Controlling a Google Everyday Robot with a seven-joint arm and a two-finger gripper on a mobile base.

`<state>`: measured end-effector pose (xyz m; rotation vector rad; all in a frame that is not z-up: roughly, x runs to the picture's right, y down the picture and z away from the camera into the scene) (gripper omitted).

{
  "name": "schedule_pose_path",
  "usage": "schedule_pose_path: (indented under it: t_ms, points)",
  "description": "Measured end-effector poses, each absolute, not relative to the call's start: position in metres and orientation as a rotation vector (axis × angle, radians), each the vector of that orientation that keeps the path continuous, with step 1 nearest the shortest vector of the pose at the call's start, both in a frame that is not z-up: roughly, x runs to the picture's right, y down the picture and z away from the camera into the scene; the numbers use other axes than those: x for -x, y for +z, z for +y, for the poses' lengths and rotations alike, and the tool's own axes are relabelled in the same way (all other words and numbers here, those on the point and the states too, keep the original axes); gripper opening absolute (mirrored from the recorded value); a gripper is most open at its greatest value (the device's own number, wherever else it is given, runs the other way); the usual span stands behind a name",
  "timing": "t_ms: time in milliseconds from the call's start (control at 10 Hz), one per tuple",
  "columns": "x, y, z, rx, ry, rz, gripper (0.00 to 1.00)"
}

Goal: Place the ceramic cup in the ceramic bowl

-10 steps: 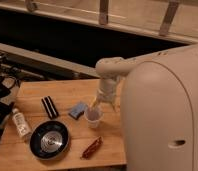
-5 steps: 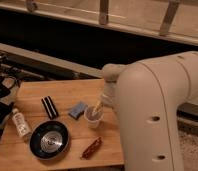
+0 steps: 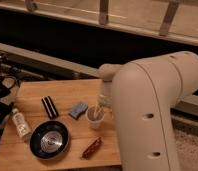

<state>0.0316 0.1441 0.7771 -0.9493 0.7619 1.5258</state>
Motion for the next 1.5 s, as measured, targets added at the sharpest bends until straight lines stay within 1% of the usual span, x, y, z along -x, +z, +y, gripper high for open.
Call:
schedule_pose_path:
  t_ms: [100, 300, 400, 600, 800, 1100, 1300, 1400, 1500]
  points:
    - [-0.03, 0.771, 0.139, 0.952, 1.519, 0.761, 0.36]
    - [-0.023, 0.767, 0.137, 0.959, 1.487, 0.749, 0.17]
    - [-0.013, 0.769, 0.138, 0.967, 1.466, 0.738, 0.14]
    - [-0.005, 0.76, 0.135, 0.978, 1.444, 0.72, 0.14]
    - [0.003, 0.735, 0.117, 0.988, 1.42, 0.697, 0.14]
    - [0.018, 0.718, 0.097, 0.999, 1.386, 0.67, 0.15]
    - [0.023, 0.714, 0.094, 1.01, 1.373, 0.665, 0.24]
    - [0.028, 0.709, 0.087, 1.021, 1.361, 0.654, 0.23]
    - [0.038, 0.702, 0.079, 1.032, 1.343, 0.641, 0.18]
